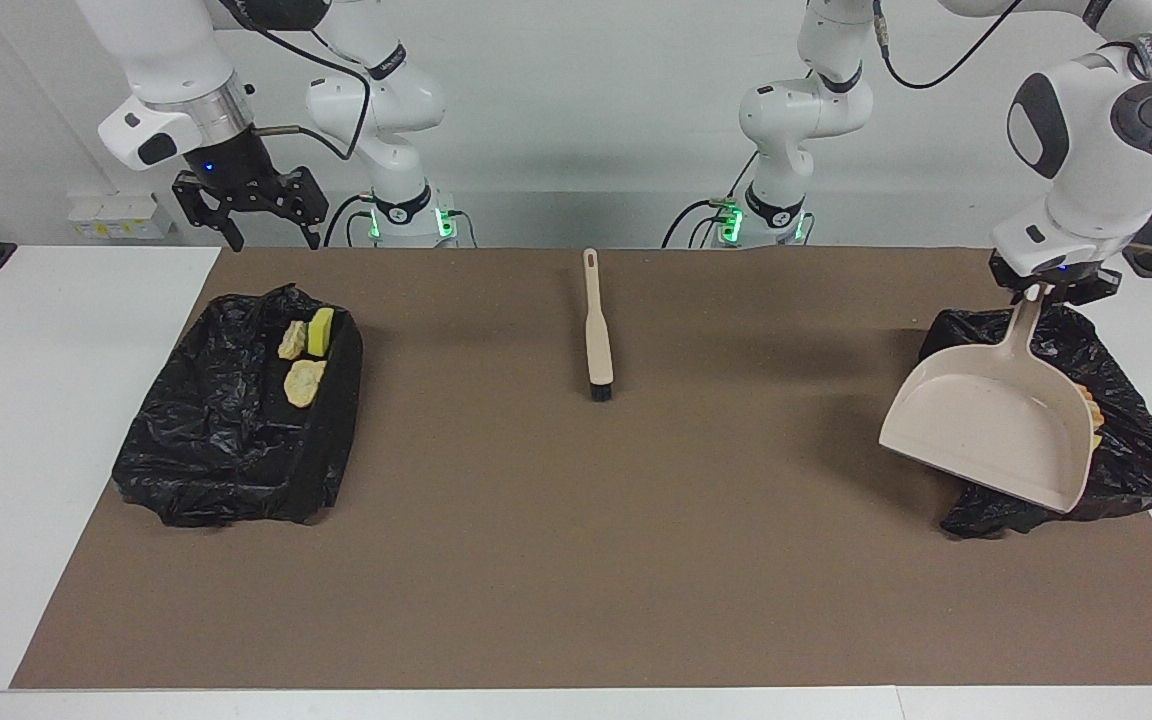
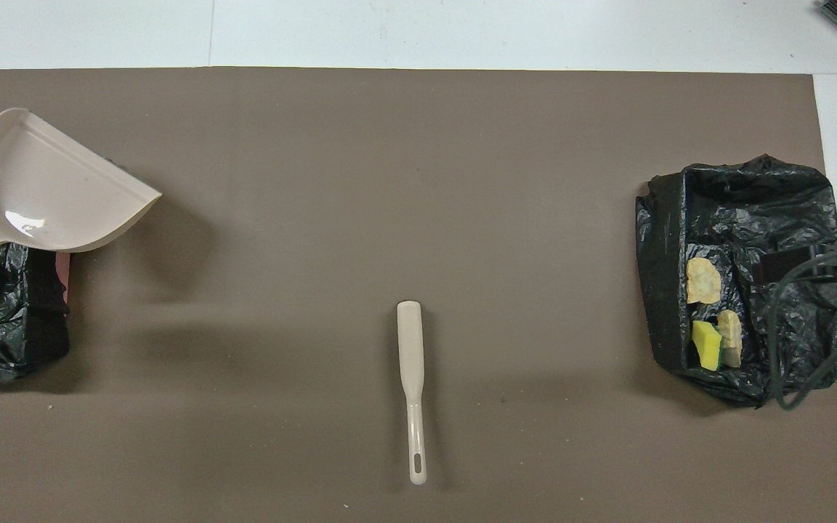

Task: Sweep and dump trash in bin
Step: 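Lower the empty dustpan onto the table beside the brush with the left gripper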

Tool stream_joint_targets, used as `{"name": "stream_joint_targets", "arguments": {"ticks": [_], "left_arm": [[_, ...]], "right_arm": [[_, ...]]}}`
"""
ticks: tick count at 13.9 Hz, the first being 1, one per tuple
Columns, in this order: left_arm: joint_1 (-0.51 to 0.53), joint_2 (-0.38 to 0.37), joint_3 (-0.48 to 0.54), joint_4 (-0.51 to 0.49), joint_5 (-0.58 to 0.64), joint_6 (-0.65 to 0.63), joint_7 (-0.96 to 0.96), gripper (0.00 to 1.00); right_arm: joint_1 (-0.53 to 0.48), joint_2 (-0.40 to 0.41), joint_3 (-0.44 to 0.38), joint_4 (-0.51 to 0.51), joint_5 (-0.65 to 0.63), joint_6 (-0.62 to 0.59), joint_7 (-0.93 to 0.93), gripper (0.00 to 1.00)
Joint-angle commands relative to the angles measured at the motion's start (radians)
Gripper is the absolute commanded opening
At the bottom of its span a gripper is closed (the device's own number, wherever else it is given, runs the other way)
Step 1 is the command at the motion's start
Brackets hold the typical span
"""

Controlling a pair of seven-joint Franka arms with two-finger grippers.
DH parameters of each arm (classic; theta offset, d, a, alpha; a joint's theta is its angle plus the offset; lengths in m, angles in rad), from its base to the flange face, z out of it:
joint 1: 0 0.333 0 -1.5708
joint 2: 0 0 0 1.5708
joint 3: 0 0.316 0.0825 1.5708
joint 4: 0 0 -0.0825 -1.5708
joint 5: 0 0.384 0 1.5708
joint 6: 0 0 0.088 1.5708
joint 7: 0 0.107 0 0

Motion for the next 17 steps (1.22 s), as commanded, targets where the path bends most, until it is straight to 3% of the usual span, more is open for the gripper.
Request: {"name": "stream_joint_targets", "arguments": {"ticks": [1,6,12,13,16,17], "left_arm": [[-0.08,-0.035,0.014,-0.031,-0.119,-0.001,-0.24,0.0],[-0.26,-0.028,0.016,-0.028,-0.304,0.09,-0.647,0.0],[-0.475,0.038,0.014,-0.012,-0.342,0.185,-0.813,0.0],[-0.489,0.07,0.013,0.001,-0.356,0.199,-0.828,0.0],[-0.578,0.275,0.013,0.156,-0.38,0.234,-0.969,0.0],[-0.579,0.302,0.013,0.167,-0.39,0.277,-1.012,0.0]], "right_arm": [[-0.01,-0.003,-0.003,0.021,-0.015,-0.012,-0.063,1.0],[-0.01,-0.026,-0.003,-0.01,-0.037,-0.005,-0.066,1.0],[-0.01,-0.037,-0.002,-0.025,-0.053,-0.004,-0.057,1.0],[-0.01,-0.037,-0.002,-0.025,-0.052,-0.004,-0.057,1.0],[-0.01,-0.037,-0.002,-0.025,-0.052,-0.004,-0.057,1.0],[-0.01,-0.037,-0.002,-0.025,-0.05,-0.004,-0.057,1.0]]}}
